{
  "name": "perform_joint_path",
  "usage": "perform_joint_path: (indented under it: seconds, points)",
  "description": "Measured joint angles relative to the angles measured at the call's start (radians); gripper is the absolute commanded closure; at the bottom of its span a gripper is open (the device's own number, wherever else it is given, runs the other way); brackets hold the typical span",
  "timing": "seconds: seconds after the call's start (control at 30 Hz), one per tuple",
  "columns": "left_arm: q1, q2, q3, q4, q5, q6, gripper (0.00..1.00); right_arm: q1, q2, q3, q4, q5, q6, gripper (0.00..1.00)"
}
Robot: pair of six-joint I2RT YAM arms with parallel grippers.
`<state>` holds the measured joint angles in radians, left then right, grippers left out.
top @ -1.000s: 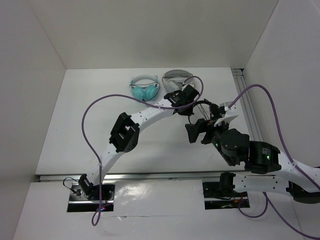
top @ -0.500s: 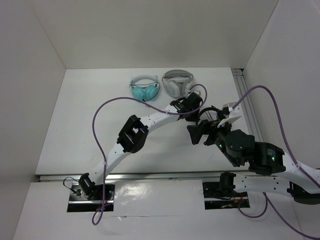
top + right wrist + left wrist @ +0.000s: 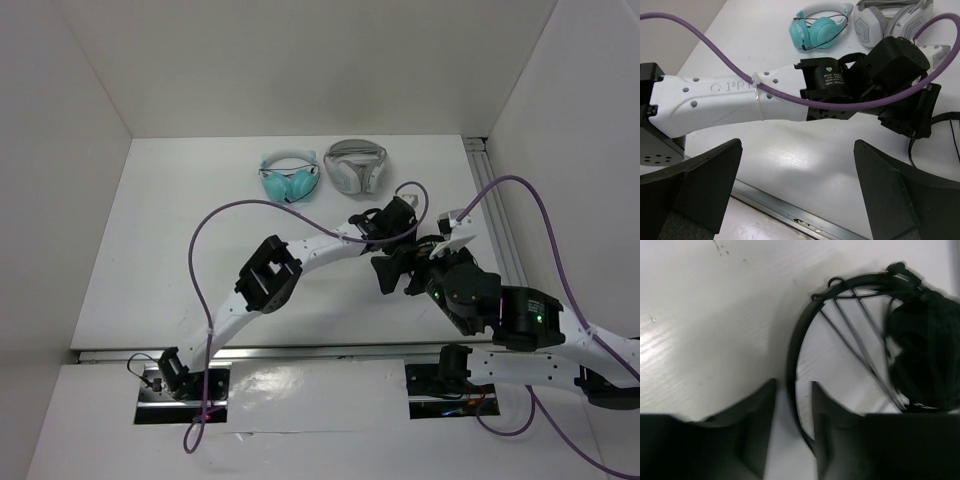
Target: Wrap the headphones
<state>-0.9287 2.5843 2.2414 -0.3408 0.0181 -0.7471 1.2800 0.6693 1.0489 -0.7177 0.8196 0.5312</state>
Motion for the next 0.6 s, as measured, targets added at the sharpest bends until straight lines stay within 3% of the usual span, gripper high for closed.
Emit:
perform_joint_path:
  seconds: [0.03,0.1,0.13,0.43,0.6]
  points:
    - [0.000,-0.011,-0.016,0.010,0.005,-0.004,0.35,0.000,-0.003,-0.003,0.000,-0.003,0.000,0.00]
    - [0.000,-0.042,-0.056,0.034,0.010,-0.010,0.16,0.000,-0.010,-0.010,0.000,-0.007,0.000,0.00]
    - [0.000,-0.061,-0.081,0.037,0.007,-0.014,0.00,0.000,-0.013,-0.011,0.000,-0.008,0.000,0.00]
    - [0.000,-0.319,-0.446,0.092,-0.064,-0.018,0.00,0.000,-0.032,-0.027,0.022,-0.056,-0.016,0.00]
    - [0.011,-0.620,-0.682,0.071,-0.192,-0.011,0.00,0.000,-0.021,-0.039,0.042,-0.091,-0.058,0.00]
